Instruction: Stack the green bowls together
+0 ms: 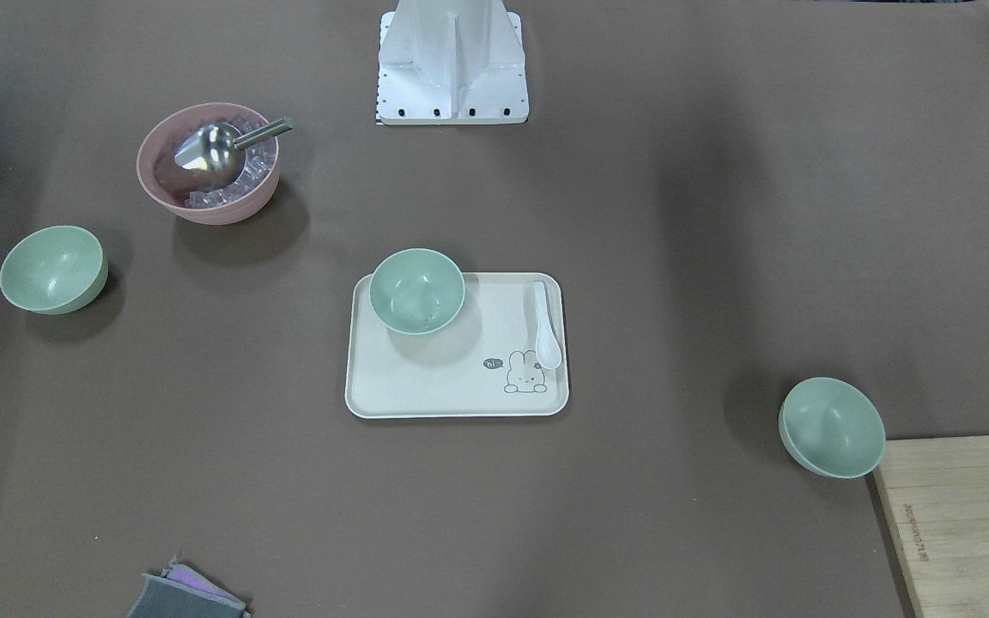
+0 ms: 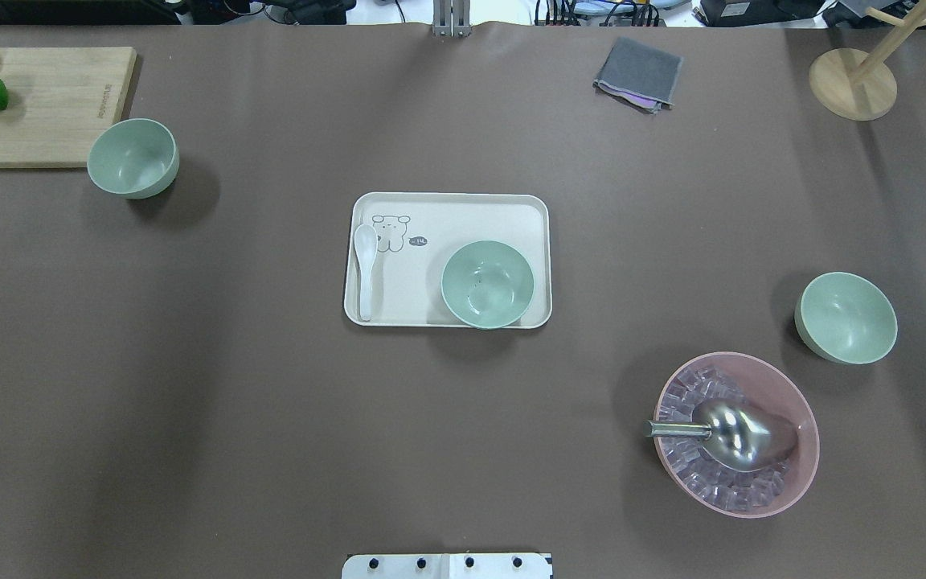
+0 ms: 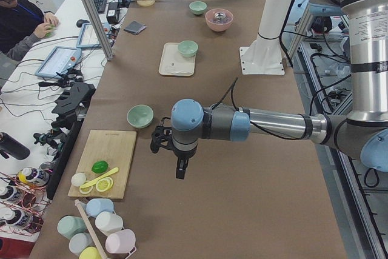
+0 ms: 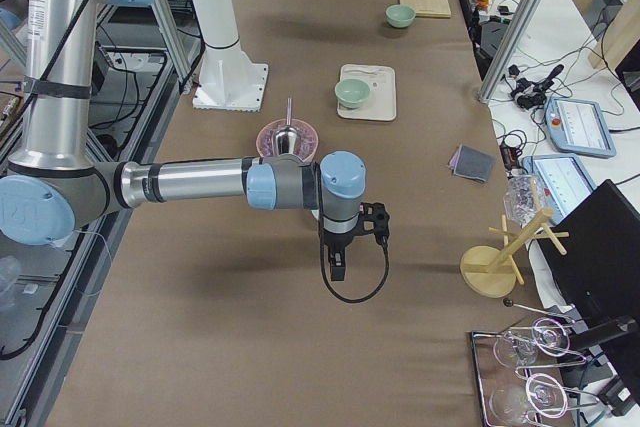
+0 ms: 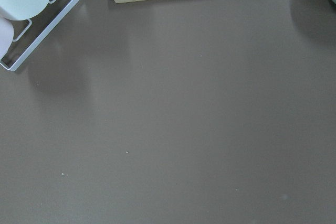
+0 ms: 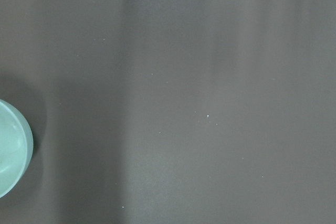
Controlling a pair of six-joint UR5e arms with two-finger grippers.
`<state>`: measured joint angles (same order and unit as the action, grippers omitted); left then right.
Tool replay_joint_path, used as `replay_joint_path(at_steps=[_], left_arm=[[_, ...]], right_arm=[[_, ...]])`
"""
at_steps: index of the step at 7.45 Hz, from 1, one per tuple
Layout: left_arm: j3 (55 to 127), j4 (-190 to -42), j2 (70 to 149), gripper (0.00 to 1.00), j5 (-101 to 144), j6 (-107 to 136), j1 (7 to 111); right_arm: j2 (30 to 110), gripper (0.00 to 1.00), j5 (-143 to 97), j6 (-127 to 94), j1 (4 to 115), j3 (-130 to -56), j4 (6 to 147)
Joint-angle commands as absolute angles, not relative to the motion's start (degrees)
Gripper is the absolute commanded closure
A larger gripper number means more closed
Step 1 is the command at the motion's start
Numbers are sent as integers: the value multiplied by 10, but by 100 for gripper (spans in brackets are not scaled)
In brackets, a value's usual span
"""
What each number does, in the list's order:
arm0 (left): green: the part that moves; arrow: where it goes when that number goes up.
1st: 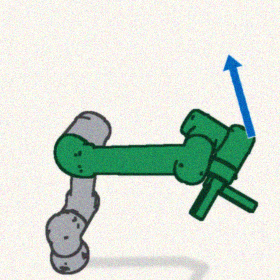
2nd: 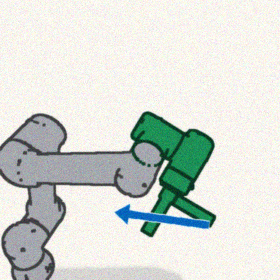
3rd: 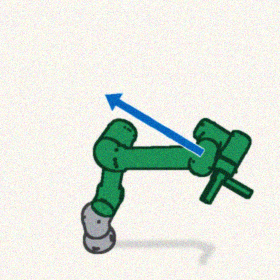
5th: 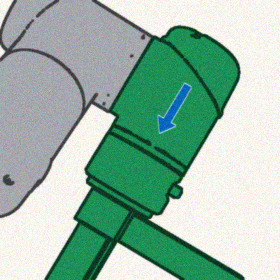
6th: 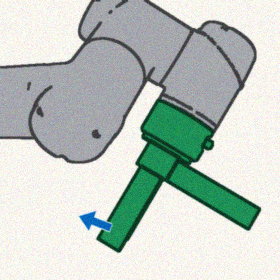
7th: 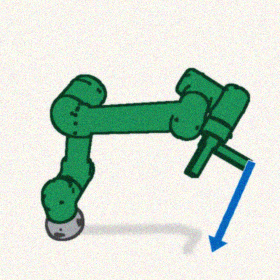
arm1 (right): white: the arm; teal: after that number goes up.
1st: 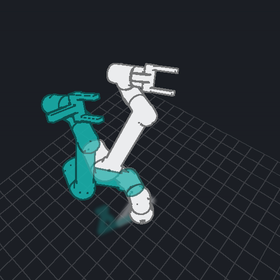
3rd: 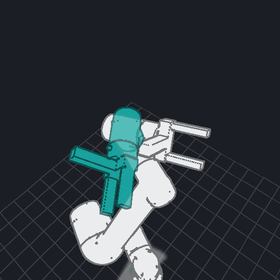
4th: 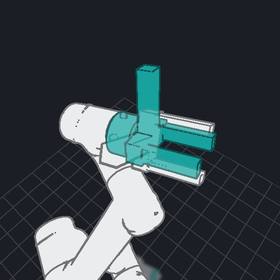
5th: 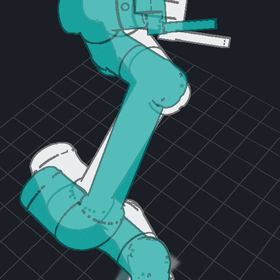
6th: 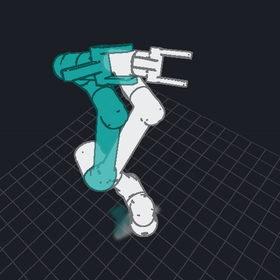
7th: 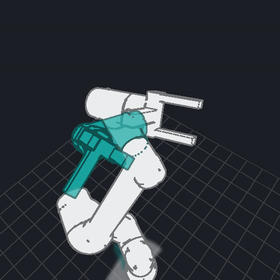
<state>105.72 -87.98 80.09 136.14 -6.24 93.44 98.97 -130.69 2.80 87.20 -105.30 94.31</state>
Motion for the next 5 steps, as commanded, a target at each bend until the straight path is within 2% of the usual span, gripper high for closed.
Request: replay_joint_path(at_steps=[1, 5], left_arm=[[1056, -893, 795, 2, 1361, -65, 934], [1052, -939, 815, 2, 1361, -67, 933]], right_arm=[[991, 0, -1307, 27, 872, -1053, 943], [989, 0, -1309, 26, 863, -1077, 942]])
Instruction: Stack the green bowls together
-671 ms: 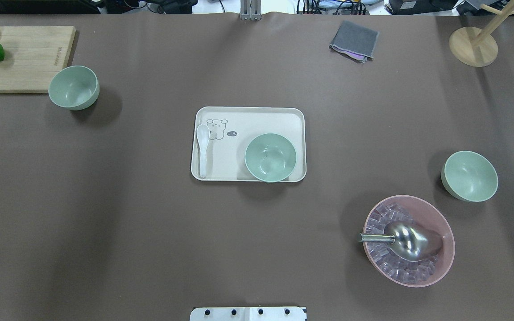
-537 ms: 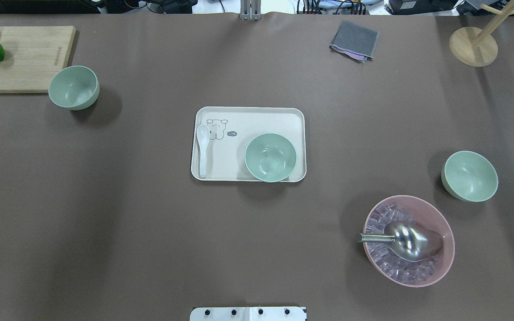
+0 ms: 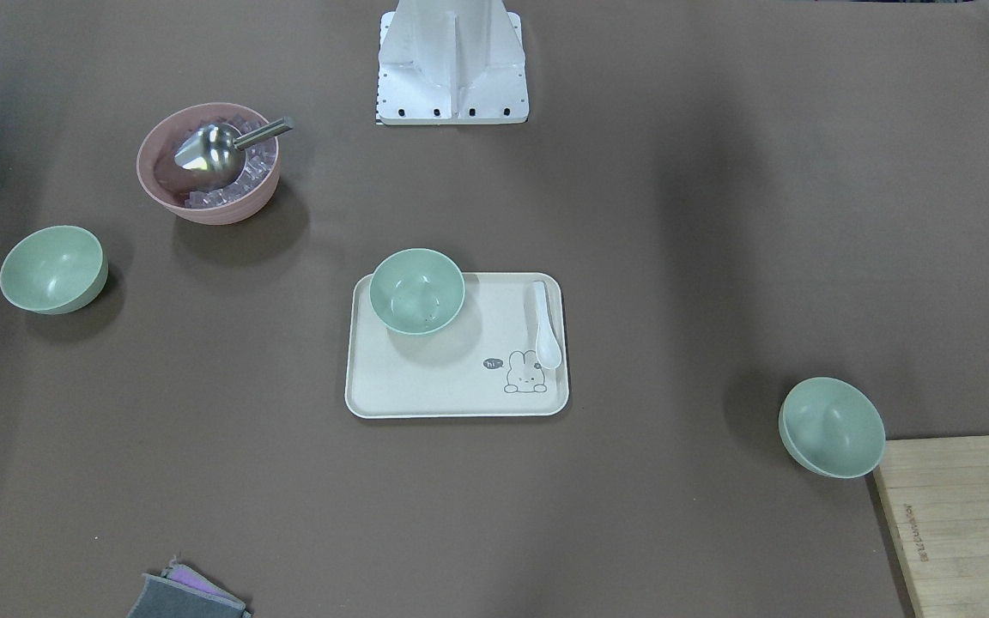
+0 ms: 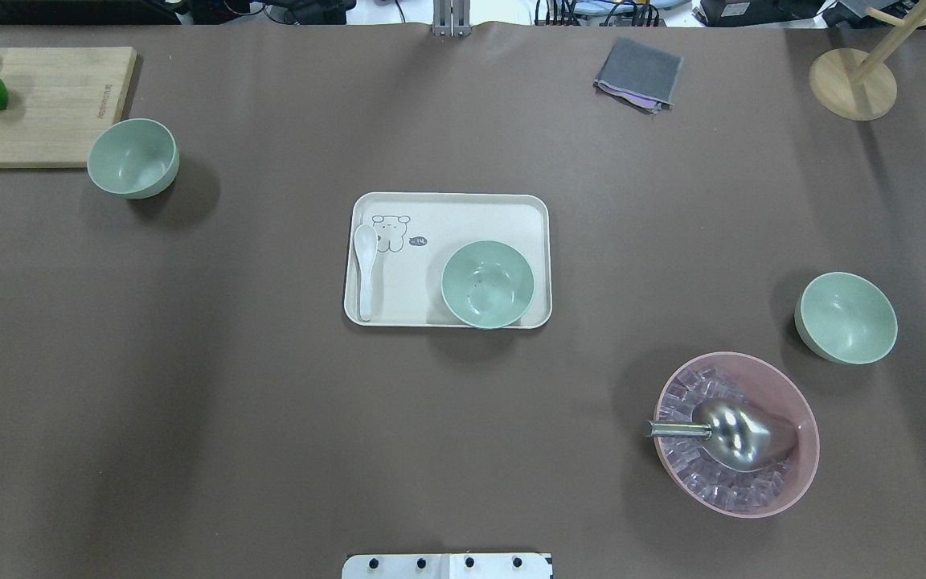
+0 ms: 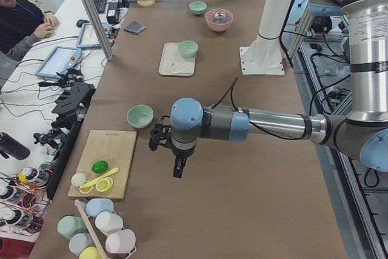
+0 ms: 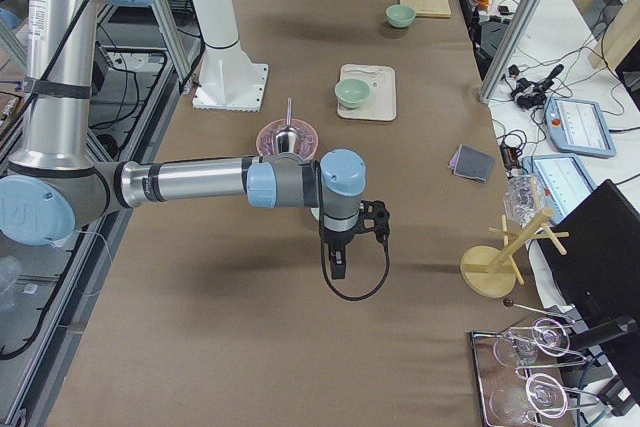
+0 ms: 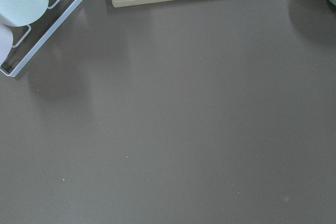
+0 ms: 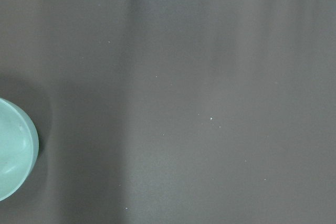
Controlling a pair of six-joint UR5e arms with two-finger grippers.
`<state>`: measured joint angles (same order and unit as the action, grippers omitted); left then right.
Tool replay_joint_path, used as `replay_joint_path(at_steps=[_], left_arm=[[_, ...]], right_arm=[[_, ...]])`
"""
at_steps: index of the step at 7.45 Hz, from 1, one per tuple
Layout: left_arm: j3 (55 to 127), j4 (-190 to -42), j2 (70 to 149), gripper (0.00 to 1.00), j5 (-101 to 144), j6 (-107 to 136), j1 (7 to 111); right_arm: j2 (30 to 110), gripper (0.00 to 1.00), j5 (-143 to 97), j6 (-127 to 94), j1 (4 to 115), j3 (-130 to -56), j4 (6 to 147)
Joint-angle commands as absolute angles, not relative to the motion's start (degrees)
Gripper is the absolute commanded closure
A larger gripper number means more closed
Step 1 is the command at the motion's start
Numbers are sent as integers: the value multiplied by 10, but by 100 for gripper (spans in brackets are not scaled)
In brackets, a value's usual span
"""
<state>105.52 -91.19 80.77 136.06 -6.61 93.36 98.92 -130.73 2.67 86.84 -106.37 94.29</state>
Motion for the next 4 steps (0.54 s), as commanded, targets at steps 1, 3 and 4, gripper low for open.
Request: replay_joint_path(at_steps=[1, 3, 4], left_arm=[[1053, -968, 815, 2, 1360, -67, 933], [1046, -976, 826, 2, 1361, -59, 929], [1038, -972, 861, 2, 1361, -51, 918]], right_arm=[[989, 0, -1316, 27, 859, -1091, 942], [967, 0, -1320, 22, 850, -1099, 942], [944, 0, -1321, 20, 835, -1099, 943]])
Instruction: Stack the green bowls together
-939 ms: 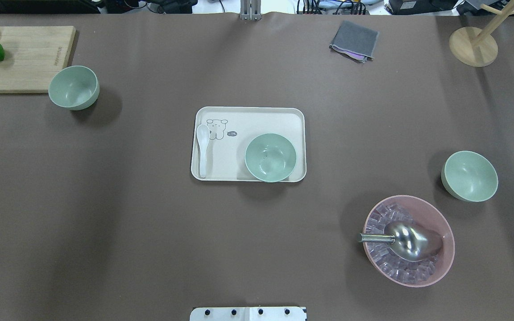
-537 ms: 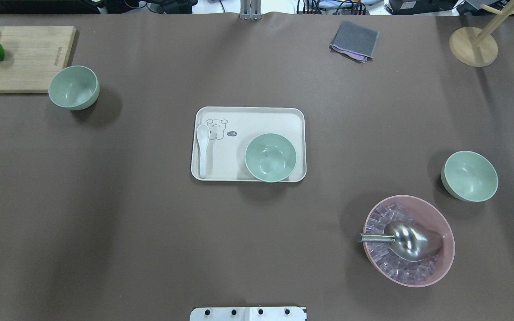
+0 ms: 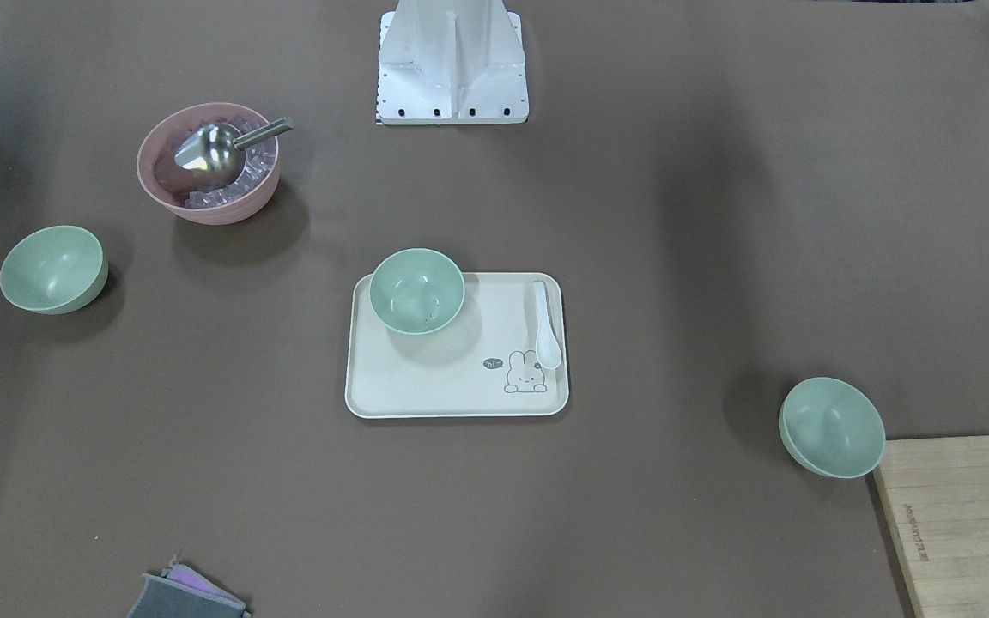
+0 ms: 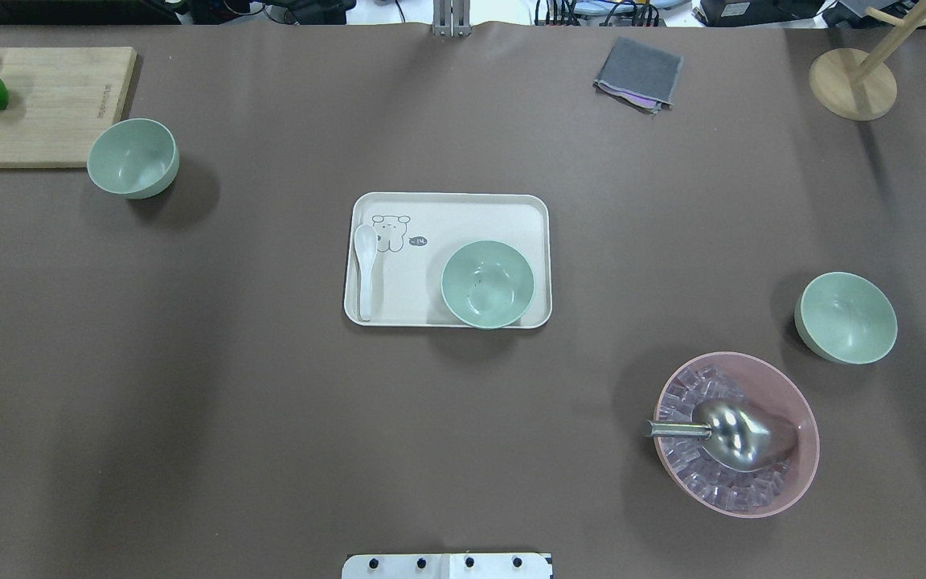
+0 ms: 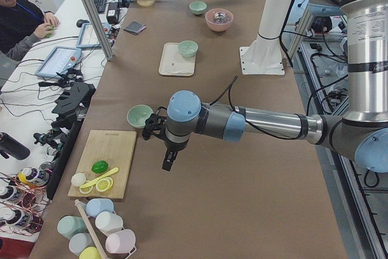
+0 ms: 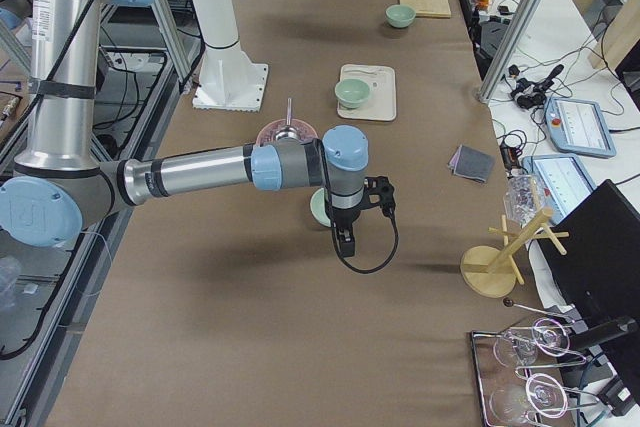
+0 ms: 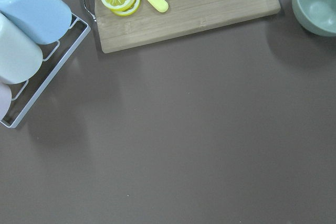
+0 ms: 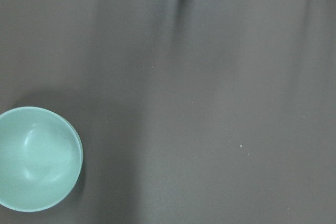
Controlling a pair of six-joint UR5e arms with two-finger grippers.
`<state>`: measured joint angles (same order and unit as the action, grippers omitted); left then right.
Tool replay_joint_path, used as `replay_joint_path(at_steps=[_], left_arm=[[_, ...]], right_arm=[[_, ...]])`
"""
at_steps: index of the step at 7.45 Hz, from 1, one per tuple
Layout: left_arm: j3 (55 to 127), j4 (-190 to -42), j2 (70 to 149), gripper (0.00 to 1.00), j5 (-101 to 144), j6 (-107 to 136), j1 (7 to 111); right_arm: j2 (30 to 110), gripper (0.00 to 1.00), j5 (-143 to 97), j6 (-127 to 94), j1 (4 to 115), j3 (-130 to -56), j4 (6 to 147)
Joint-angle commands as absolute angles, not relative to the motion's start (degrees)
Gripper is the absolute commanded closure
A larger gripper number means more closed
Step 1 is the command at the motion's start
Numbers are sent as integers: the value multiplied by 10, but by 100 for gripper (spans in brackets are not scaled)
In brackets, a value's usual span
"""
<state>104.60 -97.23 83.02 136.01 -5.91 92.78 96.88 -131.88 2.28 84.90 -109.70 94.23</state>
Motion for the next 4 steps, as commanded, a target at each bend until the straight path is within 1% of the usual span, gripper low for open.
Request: replay_joint_path(at_steps=[1, 2, 4], left_arm=[[1009, -968, 879, 2, 1368, 5, 912], [1000, -983, 888, 2, 1417, 53, 911], [979, -1048, 890, 2, 1424, 54, 910]], right_arm=[[927, 0, -1325, 20, 820, -1098, 943], [912, 0, -1329, 19, 810, -1099, 942], [904, 0, -1338, 22, 792, -1104, 936]])
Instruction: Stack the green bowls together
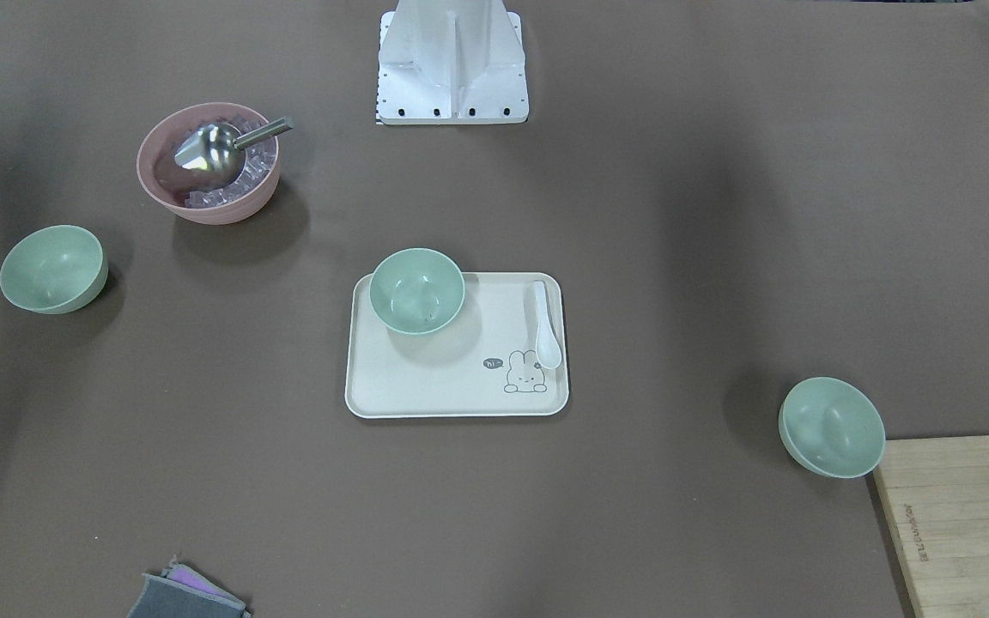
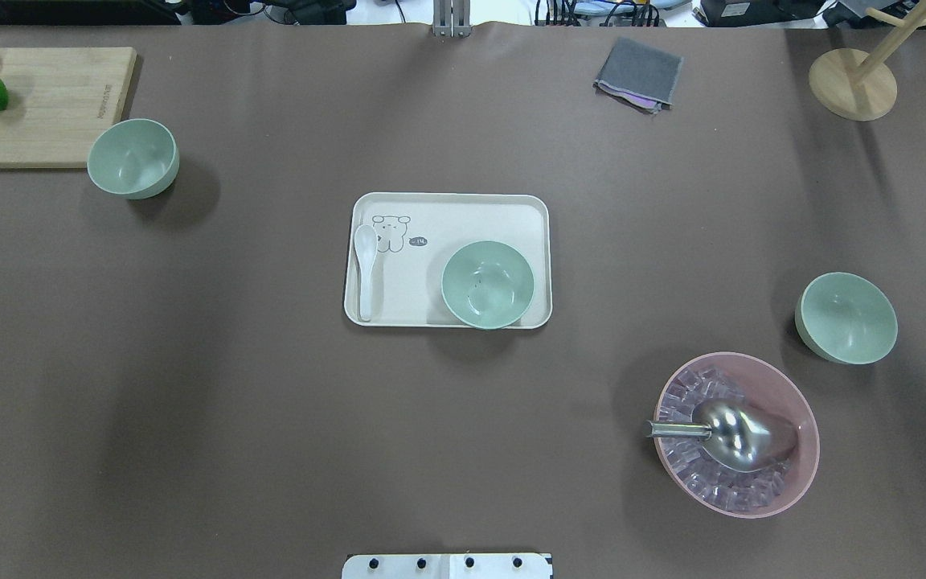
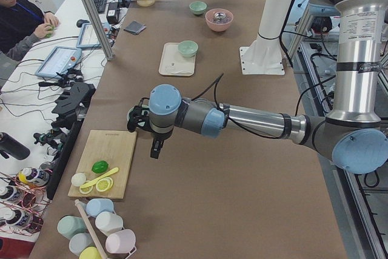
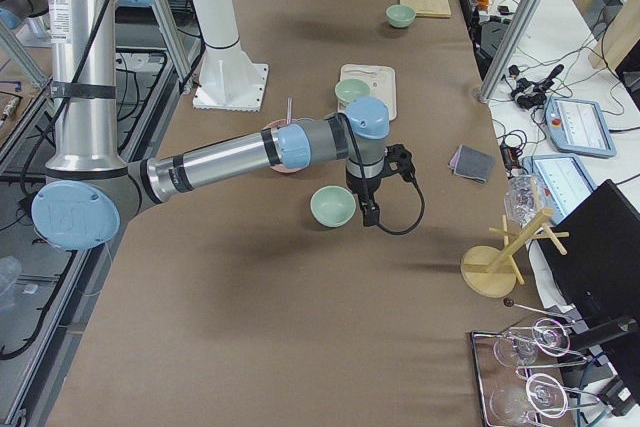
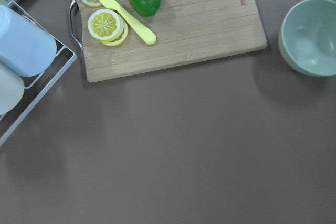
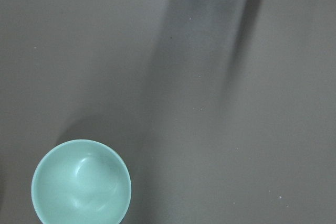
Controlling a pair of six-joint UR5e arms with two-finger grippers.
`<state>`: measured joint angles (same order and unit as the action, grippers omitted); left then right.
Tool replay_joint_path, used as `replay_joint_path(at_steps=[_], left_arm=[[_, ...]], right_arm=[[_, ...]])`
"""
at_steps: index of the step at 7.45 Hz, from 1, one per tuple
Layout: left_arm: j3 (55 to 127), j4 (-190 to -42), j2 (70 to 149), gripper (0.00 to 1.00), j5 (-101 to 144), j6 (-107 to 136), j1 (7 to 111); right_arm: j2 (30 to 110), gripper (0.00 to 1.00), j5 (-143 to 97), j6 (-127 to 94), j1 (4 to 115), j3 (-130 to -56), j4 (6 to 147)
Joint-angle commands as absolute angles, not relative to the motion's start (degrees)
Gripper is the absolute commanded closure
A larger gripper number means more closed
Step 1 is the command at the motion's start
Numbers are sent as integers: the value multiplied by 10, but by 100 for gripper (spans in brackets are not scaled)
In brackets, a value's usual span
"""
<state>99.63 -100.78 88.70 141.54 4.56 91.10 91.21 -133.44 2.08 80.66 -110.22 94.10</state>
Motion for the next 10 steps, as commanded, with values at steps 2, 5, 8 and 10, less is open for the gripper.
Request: replay_joint_path(at_steps=[2, 5, 8, 10], left_arm=[[959, -1126, 897, 2, 1417, 82, 856], [831, -1125, 1052, 2, 1416, 152, 744], [774, -1126, 1119, 1, 1325, 326, 679], [720, -1135, 1153, 10, 1310, 324, 652]], right_arm=[[904, 0, -1333, 3, 767, -1088, 902], [853, 0, -1284, -65, 727, -1041, 901], [834, 0, -1285, -150, 708, -975, 809], [834, 0, -1284, -158, 699, -974, 806]])
